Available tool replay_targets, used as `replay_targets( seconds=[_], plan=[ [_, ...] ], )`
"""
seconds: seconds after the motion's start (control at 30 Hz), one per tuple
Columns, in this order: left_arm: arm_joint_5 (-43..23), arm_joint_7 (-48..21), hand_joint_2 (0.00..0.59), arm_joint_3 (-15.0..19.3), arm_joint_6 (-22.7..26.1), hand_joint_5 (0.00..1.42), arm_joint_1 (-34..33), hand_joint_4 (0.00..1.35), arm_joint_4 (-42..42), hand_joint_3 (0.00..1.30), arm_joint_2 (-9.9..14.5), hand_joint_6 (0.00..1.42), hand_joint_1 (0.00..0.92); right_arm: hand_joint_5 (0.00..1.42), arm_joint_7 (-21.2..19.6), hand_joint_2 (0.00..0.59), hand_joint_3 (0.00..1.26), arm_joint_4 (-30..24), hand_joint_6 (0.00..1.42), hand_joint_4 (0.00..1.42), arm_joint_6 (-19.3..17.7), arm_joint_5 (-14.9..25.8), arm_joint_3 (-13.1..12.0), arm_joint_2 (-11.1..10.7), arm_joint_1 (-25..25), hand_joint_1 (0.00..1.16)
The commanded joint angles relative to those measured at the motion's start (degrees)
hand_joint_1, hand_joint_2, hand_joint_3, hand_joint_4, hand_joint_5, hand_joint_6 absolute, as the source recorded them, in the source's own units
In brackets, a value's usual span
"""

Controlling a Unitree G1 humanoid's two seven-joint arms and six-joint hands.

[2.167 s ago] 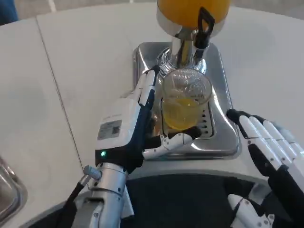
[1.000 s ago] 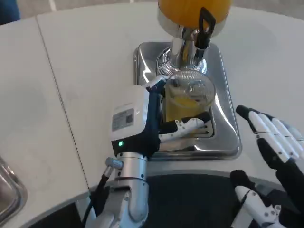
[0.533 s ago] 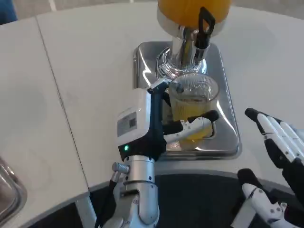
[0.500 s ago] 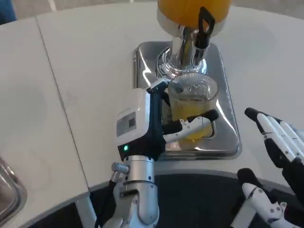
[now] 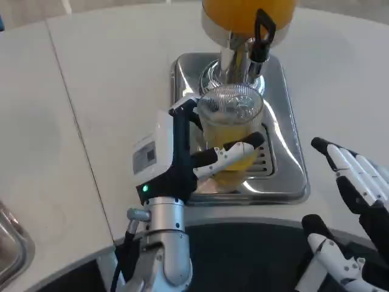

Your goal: Grasp the cup under the faucet to collect the drink, then remove the cup.

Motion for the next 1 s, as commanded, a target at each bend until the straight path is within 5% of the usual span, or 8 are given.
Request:
replay_targets(
  seconds=[0.03, 0.8, 1.0],
  plan=[
    [0.20, -0.23, 0.000, 0.03, -2.13, 1.42, 0.92, 1.16, -3.52, 1.06, 1.28, 1.42, 0.595, 0.00, 0.17, 0.519, 0.00, -0.35, 0.00, 0.00, -0.28, 0.64, -0.04, -0.27, 0.23, 0.19],
    [0.10, -0.80, 0.000, 6.24, -3.96, 1.42, 8.16, 1.17, -14.22, 1.06, 11.42, 1.42, 0.620, 0.00, 0.38, 0.521, 0.00, -0.21, 0.00, 0.00, -1.44, -0.79, 1.64, -1.55, -0.21, 0.19],
    [-0.02, -2.99, 0.000, 8.05, -5.89, 1.42, 13.26, 1.17, -20.87, 1.07, 13.69, 1.42, 0.626, 0.00, -0.73, 0.525, 0.00, -0.22, 0.00, 0.00, -5.30, -3.52, 0.75, -3.60, 0.57, 0.19]
  ],
)
